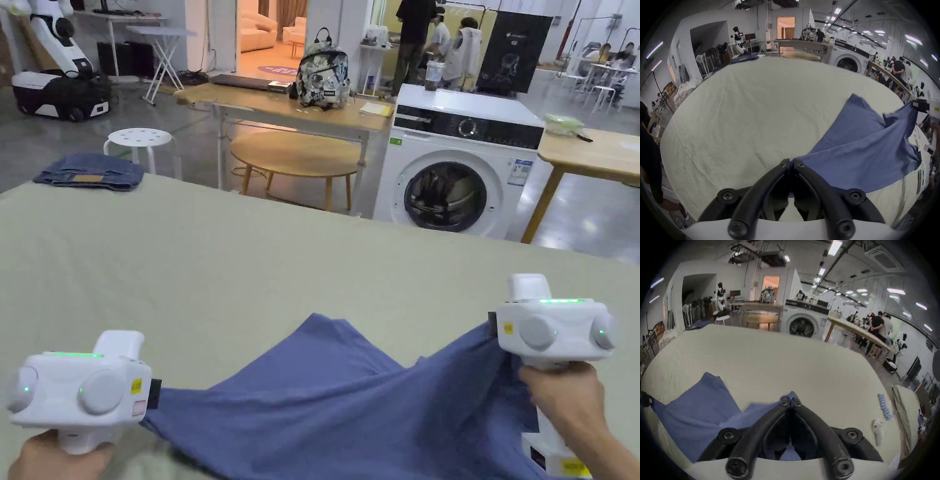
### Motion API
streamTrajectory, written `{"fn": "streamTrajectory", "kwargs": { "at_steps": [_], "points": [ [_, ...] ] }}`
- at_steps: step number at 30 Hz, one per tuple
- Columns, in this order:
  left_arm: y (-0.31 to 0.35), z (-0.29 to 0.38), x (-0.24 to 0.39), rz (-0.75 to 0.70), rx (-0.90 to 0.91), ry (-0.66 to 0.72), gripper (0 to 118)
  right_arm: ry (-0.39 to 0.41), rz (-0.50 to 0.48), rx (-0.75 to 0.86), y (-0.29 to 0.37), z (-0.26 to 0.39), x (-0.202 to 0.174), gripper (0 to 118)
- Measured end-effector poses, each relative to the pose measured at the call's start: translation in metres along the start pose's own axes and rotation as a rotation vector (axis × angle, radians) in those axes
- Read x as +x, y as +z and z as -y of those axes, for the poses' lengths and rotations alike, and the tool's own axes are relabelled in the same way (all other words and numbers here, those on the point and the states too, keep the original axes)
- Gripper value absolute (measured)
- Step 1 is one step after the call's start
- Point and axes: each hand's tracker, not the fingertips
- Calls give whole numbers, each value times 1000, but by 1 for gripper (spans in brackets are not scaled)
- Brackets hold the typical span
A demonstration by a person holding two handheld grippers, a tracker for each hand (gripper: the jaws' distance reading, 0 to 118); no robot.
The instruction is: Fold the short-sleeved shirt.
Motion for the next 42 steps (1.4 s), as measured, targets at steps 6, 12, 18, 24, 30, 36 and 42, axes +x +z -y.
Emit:
{"fn": "streamTrajectory", "kwargs": {
  "at_steps": [6, 12, 18, 24, 30, 36, 42],
  "points": [
    [40, -43, 7, 26, 112, -33, 0, -50, 64, 101, 71, -15, 30, 0],
    [83, -104, 26, 52, 212, -79, 0, -103, 141, 199, 134, -34, 68, 0],
    [128, -173, 55, 48, 319, -142, 0, -131, 214, 320, 184, -71, 101, 0],
    [173, -231, 82, 31, 425, -131, 0, -146, 251, 409, 204, -119, 122, 0],
    [200, -291, 92, 33, 536, -102, 0, -159, 273, 484, 215, -166, 132, 0],
    [203, -343, 94, 11, 610, -104, 0, -187, 277, 507, 203, -210, 147, 0],
    [192, -378, 98, 12, 642, -70, 0, -172, 297, 544, 188, -250, 152, 0]
  ]
}}
